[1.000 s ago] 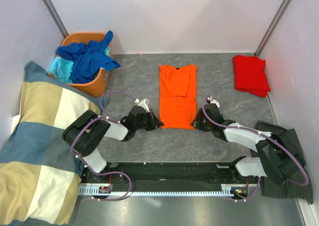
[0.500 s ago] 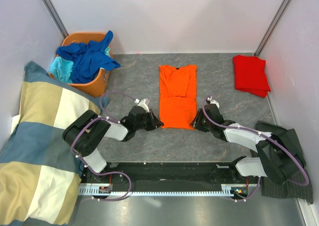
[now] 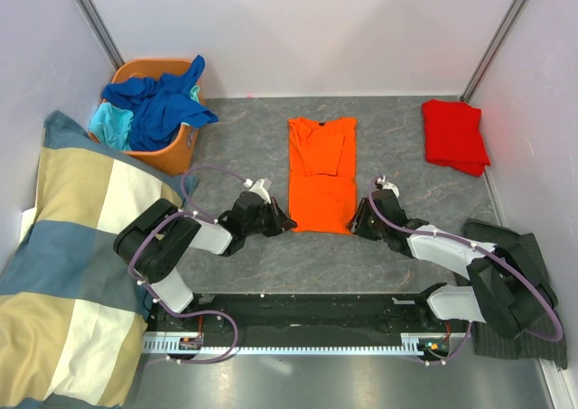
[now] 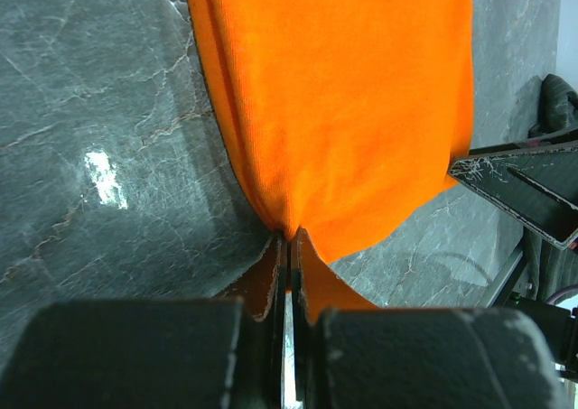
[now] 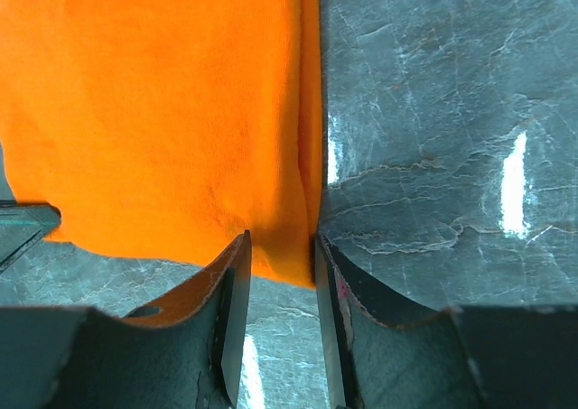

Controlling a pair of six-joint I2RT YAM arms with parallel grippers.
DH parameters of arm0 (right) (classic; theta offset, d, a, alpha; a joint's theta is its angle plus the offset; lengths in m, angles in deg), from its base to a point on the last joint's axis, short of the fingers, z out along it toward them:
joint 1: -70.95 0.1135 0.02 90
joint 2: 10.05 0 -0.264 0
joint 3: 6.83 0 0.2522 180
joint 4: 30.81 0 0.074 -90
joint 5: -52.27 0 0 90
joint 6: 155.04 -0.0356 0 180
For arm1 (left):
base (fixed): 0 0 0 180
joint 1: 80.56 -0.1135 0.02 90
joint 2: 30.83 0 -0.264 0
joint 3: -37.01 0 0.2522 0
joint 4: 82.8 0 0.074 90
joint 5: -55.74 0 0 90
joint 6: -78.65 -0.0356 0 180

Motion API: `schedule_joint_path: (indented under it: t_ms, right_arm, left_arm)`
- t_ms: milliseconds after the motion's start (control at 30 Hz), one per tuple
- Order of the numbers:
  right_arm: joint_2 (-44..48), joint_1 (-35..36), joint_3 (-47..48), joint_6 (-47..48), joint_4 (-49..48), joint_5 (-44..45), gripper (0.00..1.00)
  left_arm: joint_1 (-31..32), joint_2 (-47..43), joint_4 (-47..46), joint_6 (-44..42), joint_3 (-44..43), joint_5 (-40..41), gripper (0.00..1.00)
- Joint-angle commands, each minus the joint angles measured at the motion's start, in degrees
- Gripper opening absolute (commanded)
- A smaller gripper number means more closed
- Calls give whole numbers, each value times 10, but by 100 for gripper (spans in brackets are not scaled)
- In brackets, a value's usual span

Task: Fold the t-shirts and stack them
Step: Grab one side of the 2/3 rectangular tshirt with both arms

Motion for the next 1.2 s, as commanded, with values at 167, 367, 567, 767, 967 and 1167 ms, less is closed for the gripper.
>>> schedule_joint_path:
  t_ms: [167, 367, 567, 767, 967, 1167]
  right_arm:
    - [3, 1, -20, 7, 51, 15, 37]
    - [-3, 1, -19, 7, 42, 6, 0]
    - [5, 1, -19, 7, 51, -3, 0]
    - [35, 11, -35, 2, 85, -20, 0]
    - [137, 50, -74, -43, 164, -20, 0]
    - [244, 107, -73, -96, 268, 4, 0]
  left_arm:
    - [4, 9, 2, 6, 12, 5, 2]
    - [4, 9, 1, 6, 13, 5, 2]
    - [4, -30, 41, 0, 21, 3, 2]
    - [6, -110, 110, -7, 64, -2, 2]
    - [26, -212, 184, -3, 121, 2, 2]
    - [80, -311, 266, 32, 151, 20, 2]
